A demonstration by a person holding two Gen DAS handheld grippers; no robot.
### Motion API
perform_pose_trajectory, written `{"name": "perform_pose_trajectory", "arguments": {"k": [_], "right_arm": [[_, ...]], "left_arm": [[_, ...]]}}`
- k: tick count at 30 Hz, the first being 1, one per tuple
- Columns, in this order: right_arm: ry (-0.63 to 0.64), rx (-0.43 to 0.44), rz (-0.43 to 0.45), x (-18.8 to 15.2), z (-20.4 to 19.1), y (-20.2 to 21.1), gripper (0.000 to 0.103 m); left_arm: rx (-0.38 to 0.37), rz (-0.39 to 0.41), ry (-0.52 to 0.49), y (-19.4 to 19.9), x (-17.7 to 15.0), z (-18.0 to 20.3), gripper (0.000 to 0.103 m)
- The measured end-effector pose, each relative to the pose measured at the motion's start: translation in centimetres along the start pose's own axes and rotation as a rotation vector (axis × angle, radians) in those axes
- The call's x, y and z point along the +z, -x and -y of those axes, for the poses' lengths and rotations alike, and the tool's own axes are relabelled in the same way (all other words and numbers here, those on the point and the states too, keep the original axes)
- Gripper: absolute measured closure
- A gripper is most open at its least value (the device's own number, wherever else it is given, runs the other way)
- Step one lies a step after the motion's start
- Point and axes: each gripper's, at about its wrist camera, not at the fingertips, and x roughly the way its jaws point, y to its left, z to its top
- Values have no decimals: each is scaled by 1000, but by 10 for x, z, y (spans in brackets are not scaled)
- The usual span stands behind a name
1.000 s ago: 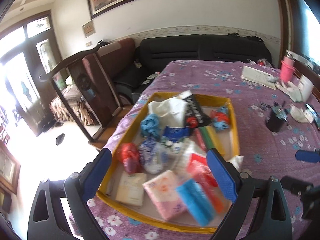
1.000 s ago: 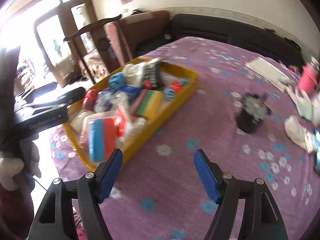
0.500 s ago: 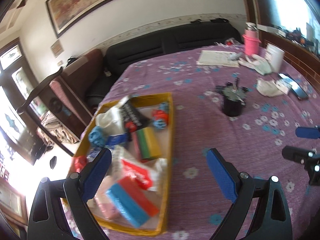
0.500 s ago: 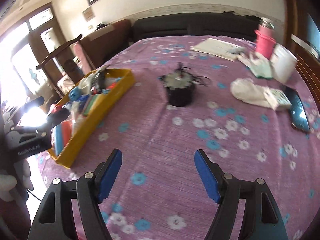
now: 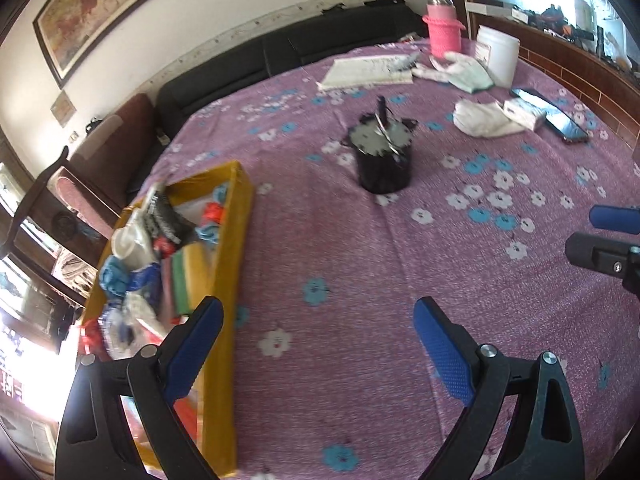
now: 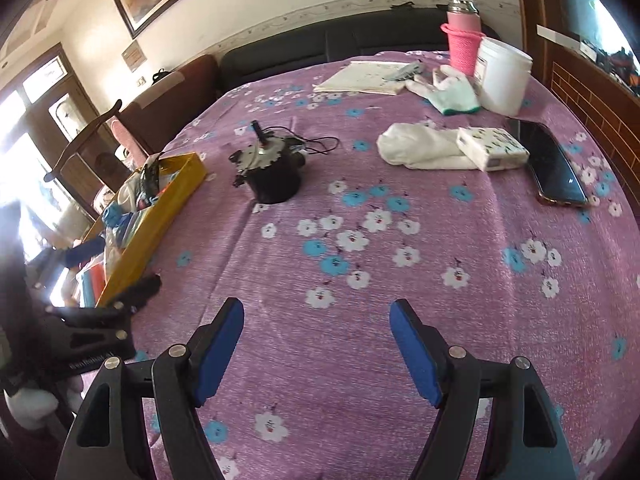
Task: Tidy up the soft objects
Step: 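Move both open grippers back over the table, then grasp the white cloth with the right gripper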
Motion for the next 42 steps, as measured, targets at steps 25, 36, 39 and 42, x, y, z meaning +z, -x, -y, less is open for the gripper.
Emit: {"name": "perform_pose_trajectory", "arguments": {"k": [25,36,39,42], "right_arm": [[-51,-34,-37,7,23,-19,24],[-178,-216,92,70,89,-10,24],[-171,-258,89,106,98,-28,24],[-123,-272,58,141,91,-57,24]], "left_arm": [[-146,-109,101,-62,1,8,0],[-206,-79,173,-68,-6,-1,0],[-208,-79,174,-68,-6,-1,0],[-209,-79,175,-68,-5,-2,0]]}}
